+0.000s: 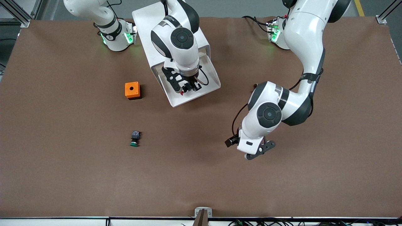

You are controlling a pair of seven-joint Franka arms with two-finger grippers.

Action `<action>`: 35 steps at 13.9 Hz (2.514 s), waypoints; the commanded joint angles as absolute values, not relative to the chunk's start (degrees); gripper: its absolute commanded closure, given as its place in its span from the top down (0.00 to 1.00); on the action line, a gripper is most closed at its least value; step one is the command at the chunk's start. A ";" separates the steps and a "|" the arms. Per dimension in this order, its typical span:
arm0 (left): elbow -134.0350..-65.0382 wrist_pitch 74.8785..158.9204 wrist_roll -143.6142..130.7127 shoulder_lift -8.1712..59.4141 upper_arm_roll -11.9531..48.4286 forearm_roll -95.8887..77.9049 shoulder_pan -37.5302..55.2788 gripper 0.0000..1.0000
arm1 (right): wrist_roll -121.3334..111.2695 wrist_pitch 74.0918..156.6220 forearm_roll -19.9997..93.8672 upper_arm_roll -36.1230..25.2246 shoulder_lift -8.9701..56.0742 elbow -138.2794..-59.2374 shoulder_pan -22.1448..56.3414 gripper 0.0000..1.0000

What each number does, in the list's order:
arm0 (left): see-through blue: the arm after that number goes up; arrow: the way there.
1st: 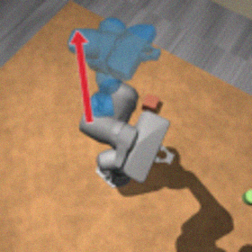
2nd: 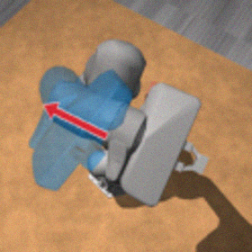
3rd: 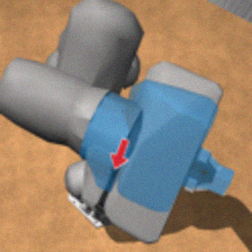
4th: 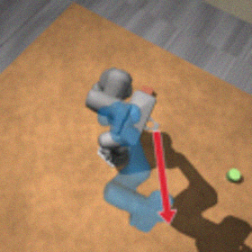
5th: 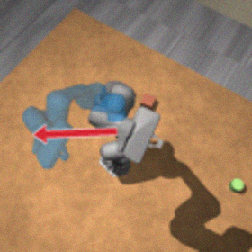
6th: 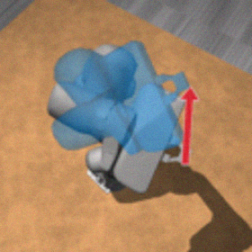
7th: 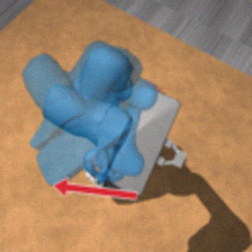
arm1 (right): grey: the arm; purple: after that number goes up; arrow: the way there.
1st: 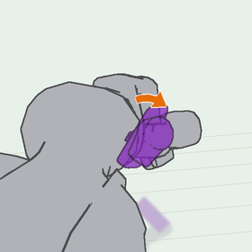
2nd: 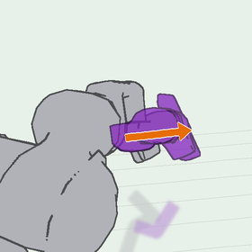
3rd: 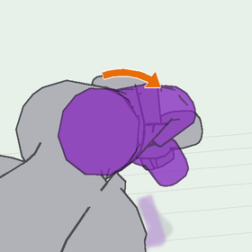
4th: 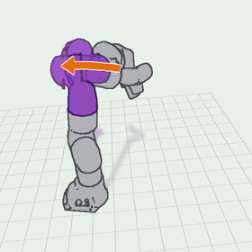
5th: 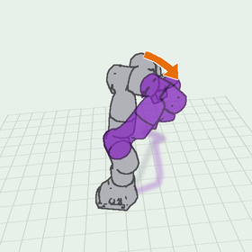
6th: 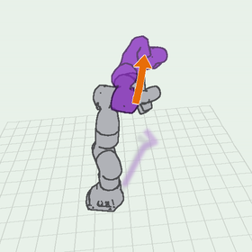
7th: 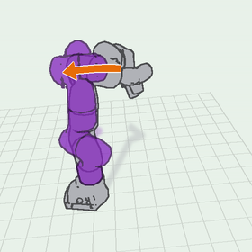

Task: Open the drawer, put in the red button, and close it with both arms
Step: 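Carry the red button with the right gripper into the open drawer, then lower the red button into the drawer and open the right gripper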

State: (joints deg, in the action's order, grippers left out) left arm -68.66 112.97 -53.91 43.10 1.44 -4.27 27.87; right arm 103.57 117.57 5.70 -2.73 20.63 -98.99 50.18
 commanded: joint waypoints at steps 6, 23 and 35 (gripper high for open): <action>-72.77 114.08 -64.58 40.96 1.49 0.18 30.58 0.99 | 107.93 120.76 6.33 -3.34 23.73 -98.62 52.65 0.00; -74.79 113.29 -65.92 39.55 3.34 0.18 31.73 0.99 | 110.13 119.97 6.15 -3.43 24.52 -95.81 53.09 1.00; -78.30 113.38 -65.57 38.50 6.85 0.18 31.82 0.99 | 77.64 101.62 5.54 -4.13 22.42 -88.24 44.75 1.00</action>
